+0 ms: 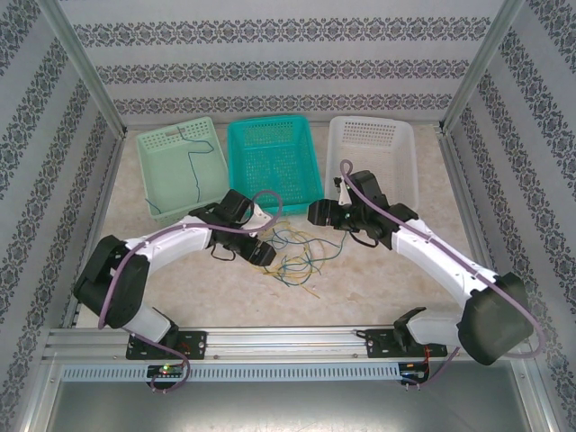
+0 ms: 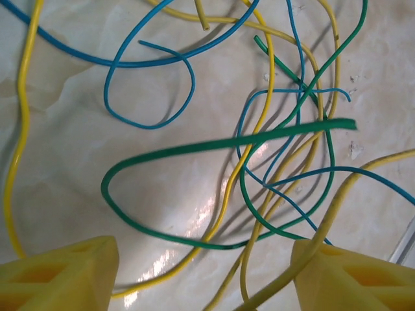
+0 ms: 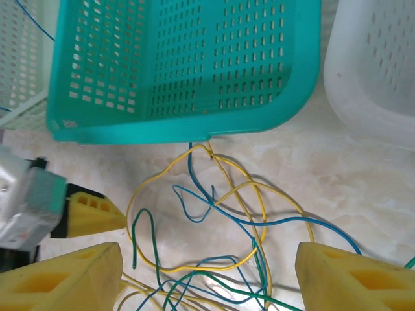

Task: Untangle the cables

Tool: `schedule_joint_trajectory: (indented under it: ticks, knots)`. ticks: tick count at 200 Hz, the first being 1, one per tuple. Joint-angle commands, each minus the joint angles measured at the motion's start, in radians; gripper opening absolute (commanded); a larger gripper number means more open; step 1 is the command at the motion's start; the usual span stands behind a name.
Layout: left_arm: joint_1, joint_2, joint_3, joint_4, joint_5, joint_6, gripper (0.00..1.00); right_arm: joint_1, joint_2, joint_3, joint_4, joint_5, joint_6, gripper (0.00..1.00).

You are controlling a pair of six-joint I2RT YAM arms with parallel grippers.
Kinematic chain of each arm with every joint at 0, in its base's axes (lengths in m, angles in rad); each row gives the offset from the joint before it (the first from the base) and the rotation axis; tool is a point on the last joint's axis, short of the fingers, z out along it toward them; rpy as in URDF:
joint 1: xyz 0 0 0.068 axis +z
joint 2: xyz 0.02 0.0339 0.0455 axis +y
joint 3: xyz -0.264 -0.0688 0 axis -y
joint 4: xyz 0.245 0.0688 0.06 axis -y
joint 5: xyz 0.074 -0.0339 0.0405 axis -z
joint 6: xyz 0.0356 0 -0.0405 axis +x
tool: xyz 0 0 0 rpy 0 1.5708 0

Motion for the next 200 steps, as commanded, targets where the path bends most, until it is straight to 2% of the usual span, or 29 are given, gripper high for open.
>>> schedule_joint_trajectory:
  ticks: [1,12,27,52,99,136,165,200]
  knots:
    - [-0.014,0.006,0.025,0.041,-0.004,0.002,0.61,-0.014,-0.068,-0.025,0.0,0.037,-0.013,0.72]
    - [-0.014,-0.006,0.027,0.042,-0.011,-0.005,0.51,-0.017,-0.085,-0.035,0.002,0.044,-0.012,0.72]
    - [-0.014,-0.036,0.039,0.045,-0.016,-0.018,0.29,-0.017,-0.089,-0.04,-0.002,0.043,-0.016,0.72]
    - [-0.014,-0.107,0.082,0.02,-0.033,-0.029,0.1,-0.015,-0.075,-0.041,-0.009,0.04,-0.02,0.73]
    - [-0.013,-0.201,0.174,-0.027,-0.042,-0.039,0.07,-0.009,-0.096,-0.087,0.035,0.056,0.01,0.73]
    - [-0.013,-0.217,0.233,-0.031,0.003,-0.056,0.06,0.008,-0.133,-0.129,0.073,0.044,0.016,0.74]
    - [-0.013,-0.217,0.257,-0.023,0.046,-0.067,0.06,0.071,-0.142,-0.116,0.073,0.048,-0.046,0.78]
    - [-0.013,-0.245,0.257,0.024,0.094,-0.099,0.05,0.074,-0.125,-0.148,0.107,0.044,-0.026,0.77]
